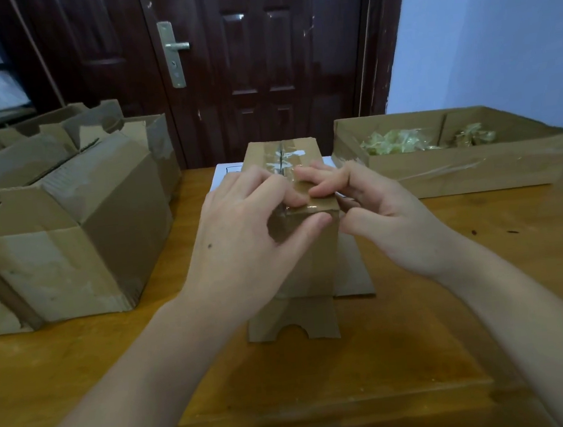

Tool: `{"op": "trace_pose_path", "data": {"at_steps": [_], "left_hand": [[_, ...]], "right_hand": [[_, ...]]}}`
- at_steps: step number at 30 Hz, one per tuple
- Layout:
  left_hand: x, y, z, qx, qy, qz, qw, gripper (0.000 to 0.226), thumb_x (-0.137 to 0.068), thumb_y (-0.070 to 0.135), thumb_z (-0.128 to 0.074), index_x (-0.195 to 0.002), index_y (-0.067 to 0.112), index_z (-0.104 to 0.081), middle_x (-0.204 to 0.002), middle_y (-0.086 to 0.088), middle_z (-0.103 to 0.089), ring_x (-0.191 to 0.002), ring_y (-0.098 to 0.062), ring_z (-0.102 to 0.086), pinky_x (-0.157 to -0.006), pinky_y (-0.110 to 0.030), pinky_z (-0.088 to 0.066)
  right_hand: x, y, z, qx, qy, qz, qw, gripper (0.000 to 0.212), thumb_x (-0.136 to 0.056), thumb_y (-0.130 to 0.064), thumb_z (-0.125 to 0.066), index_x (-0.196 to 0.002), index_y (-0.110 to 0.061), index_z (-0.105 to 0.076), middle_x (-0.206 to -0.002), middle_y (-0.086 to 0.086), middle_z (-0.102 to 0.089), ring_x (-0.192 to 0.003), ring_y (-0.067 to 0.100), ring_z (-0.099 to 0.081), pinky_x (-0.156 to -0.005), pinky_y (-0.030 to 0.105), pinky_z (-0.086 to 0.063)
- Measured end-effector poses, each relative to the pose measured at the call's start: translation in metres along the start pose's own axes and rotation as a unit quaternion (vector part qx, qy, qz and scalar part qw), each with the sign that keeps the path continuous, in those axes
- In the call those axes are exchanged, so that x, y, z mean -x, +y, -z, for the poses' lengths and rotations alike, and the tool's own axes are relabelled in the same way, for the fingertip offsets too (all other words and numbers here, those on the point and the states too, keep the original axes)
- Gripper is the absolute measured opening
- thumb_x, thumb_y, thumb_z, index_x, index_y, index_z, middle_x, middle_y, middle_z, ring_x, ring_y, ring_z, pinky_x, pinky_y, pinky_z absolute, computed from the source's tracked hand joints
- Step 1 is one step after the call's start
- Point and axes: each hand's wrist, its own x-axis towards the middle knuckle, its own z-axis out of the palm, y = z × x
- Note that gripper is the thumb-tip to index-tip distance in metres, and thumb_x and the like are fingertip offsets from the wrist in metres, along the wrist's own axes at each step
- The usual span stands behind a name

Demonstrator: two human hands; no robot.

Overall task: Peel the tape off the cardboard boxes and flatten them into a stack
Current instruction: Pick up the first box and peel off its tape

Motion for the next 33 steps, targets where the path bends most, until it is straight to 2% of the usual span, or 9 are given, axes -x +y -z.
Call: {"op": "trace_pose_path", "data": {"at_steps": [4,9,12,15,18,27,30,33], "left_hand": [[-0.004,0.0,0.001,0.014,-0.018,-0.01,1.0,0.029,-0.089,0.05,-0.062,-0.097,0.024,-0.071,-0.1,0.016,-0.055,-0.099,0.002,-0.038,-0.086,-0.031,-0.034],[-0.003,-0.001,0.004,0.033,-0.031,-0.019,0.999,0.01,-0.091,0.033,-0.069,-0.096,0.025,-0.071,-0.1,0.013,-0.06,-0.098,-0.004,-0.043,-0.089,-0.038,-0.038],[-0.004,0.003,0.002,0.027,-0.017,-0.01,0.999,0.003,-0.088,0.029,-0.07,-0.091,0.028,-0.068,-0.095,0.019,-0.055,-0.095,-0.001,-0.04,-0.088,-0.038,-0.038],[-0.004,0.007,-0.002,0.009,0.0,-0.006,1.0,0.005,-0.088,0.031,-0.068,-0.087,0.031,-0.064,-0.09,0.024,-0.048,-0.092,0.0,-0.038,-0.086,-0.037,-0.039],[-0.004,0.007,-0.005,0.008,0.017,-0.007,1.0,0.004,-0.084,0.03,-0.067,-0.086,0.027,-0.068,-0.087,0.026,-0.047,-0.089,0.001,-0.039,-0.083,-0.036,-0.039],[-0.001,0.001,-0.007,0.008,0.035,-0.029,0.999,0.009,-0.08,0.019,-0.068,-0.088,0.019,-0.07,-0.092,0.011,-0.059,-0.095,-0.003,-0.044,-0.082,-0.048,-0.05],[0.0,0.002,-0.009,-0.001,0.043,-0.029,0.999,0.011,-0.078,0.018,-0.068,-0.089,0.018,-0.069,-0.092,0.011,-0.056,-0.095,-0.004,-0.043,-0.081,-0.046,-0.049],[-0.001,0.004,-0.012,-0.024,0.05,-0.025,0.998,0.012,-0.077,0.015,-0.067,-0.088,0.018,-0.065,-0.092,0.014,-0.05,-0.093,-0.004,-0.039,-0.081,-0.04,-0.043]], "right_hand": [[0.0,0.0,0.0,-0.003,0.003,0.0,1.0,0.032,-0.084,0.001,-0.051,-0.112,-0.012,-0.061,-0.149,-0.008,-0.055,-0.147,-0.001,-0.033,-0.12,0.022,-0.031],[0.0,-0.001,-0.001,-0.008,0.006,0.002,1.0,0.03,-0.083,-0.001,-0.051,-0.108,-0.015,-0.061,-0.147,-0.009,-0.056,-0.145,-0.001,-0.036,-0.119,0.024,-0.033],[0.0,-0.001,-0.002,-0.007,0.012,0.003,1.0,0.031,-0.083,-0.001,-0.051,-0.108,-0.017,-0.062,-0.146,-0.01,-0.056,-0.145,-0.002,-0.036,-0.12,0.026,-0.033],[0.0,0.0,-0.003,-0.003,0.017,0.006,1.0,0.032,-0.083,-0.001,-0.05,-0.108,-0.018,-0.061,-0.146,-0.01,-0.056,-0.145,-0.001,-0.037,-0.12,0.028,-0.034],[0.001,0.0,-0.003,-0.007,0.019,0.003,1.0,0.031,-0.083,-0.001,-0.05,-0.107,-0.017,-0.062,-0.146,-0.01,-0.057,-0.144,-0.002,-0.037,-0.119,0.024,-0.034],[0.0,0.0,-0.005,-0.005,0.021,0.005,1.0,0.033,-0.083,-0.003,-0.051,-0.108,-0.019,-0.062,-0.145,-0.011,-0.057,-0.144,-0.003,-0.037,-0.118,0.022,-0.034],[0.0,0.0,-0.005,-0.009,0.023,0.006,1.0,0.033,-0.082,-0.002,-0.05,-0.109,-0.018,-0.063,-0.145,-0.011,-0.057,-0.143,-0.003,-0.037,-0.116,0.018,-0.033],[0.0,0.001,-0.005,-0.001,0.025,0.009,1.0,0.034,-0.083,-0.003,-0.05,-0.109,-0.02,-0.062,-0.145,-0.011,-0.057,-0.144,-0.002,-0.037,-0.118,0.021,-0.034]]}}
